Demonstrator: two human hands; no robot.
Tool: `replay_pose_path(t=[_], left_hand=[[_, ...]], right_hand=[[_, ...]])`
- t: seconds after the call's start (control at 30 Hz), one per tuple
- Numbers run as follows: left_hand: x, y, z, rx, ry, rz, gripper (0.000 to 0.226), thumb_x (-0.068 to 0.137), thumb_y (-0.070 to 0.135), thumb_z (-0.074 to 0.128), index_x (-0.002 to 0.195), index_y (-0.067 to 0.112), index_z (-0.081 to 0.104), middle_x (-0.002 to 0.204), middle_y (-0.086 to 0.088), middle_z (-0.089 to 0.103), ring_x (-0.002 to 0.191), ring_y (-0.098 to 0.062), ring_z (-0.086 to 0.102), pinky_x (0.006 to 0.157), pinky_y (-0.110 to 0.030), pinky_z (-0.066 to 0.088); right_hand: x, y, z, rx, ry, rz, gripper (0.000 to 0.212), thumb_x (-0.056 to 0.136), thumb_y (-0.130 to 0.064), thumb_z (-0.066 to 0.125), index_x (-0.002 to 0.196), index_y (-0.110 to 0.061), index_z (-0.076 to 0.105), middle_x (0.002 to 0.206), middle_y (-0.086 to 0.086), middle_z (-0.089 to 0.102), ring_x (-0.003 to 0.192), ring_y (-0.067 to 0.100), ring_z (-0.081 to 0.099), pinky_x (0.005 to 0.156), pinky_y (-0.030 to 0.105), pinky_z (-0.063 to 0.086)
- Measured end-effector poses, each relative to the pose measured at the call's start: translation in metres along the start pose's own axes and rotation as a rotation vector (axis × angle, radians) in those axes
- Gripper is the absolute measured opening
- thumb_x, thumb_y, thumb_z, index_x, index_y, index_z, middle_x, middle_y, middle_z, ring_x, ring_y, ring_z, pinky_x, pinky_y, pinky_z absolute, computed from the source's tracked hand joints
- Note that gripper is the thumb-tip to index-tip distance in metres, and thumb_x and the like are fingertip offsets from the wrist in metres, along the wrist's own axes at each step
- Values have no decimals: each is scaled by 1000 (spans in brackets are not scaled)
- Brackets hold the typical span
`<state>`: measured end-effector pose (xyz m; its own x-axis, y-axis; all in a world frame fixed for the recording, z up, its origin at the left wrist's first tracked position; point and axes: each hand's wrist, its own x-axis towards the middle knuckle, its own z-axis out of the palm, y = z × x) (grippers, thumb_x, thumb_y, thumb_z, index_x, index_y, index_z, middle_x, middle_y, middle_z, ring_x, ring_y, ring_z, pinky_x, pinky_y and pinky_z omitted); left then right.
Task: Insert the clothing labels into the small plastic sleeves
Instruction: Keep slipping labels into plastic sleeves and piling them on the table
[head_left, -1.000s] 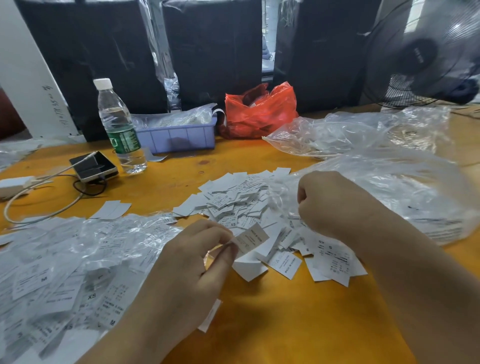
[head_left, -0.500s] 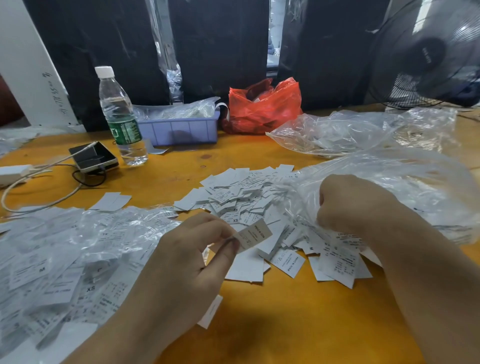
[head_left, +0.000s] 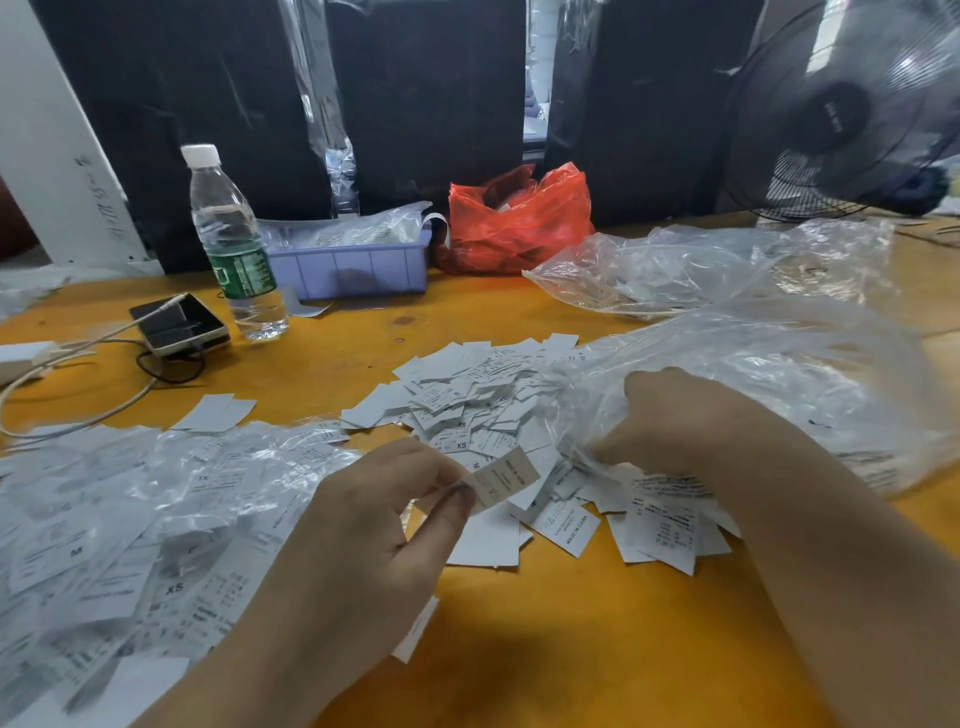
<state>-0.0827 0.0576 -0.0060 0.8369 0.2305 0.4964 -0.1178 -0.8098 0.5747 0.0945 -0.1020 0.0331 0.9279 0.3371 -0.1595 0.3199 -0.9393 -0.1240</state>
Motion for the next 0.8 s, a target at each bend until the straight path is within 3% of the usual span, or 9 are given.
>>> replay_pose_path(t=[0.13,0.3,0.47,0.63,0.8], left_hand=[[0,0,1,-29,-34,1,14,86,37,56,77,35,67,88,25,64,95,-2,59,66,-11,47],[1,0,-2,-24,-18,5,14,85,35,57,76,34,67,87,22,64,93,-3,59,66,-10,44],[1,2,-4,-10,6,1,15,85,34,57,73,34,65,83,19,64,89,-4,60,67,-10,44],[0,2,-4,-3,12,7,14,86,34,57,74,35,65,85,20,65,90,-2,60,67,-11,44],[1,1,-9,-3,39,0,14,85,33,57,76,34,67,84,19,65,88,-5,61,70,-18,48]], right_hand=[[1,-2,2,47,12,-56,44,72,-55,71,88,-19,51,92,-2,55,81,17,56,63,29,45],[2,-3,1,85,109,-64,49,79,-44,72,113,-13,54,96,-1,47,85,19,51,68,28,43],[0,0,-3,106,221,-95,23,86,-20,62,107,-13,56,96,2,52,78,18,50,52,23,35],[-2,2,-9,99,290,-115,31,88,-1,46,116,-9,59,114,11,59,82,23,52,72,32,48],[-2,5,-12,85,282,-105,24,92,-3,49,111,-11,61,109,10,61,83,23,54,73,32,49]])
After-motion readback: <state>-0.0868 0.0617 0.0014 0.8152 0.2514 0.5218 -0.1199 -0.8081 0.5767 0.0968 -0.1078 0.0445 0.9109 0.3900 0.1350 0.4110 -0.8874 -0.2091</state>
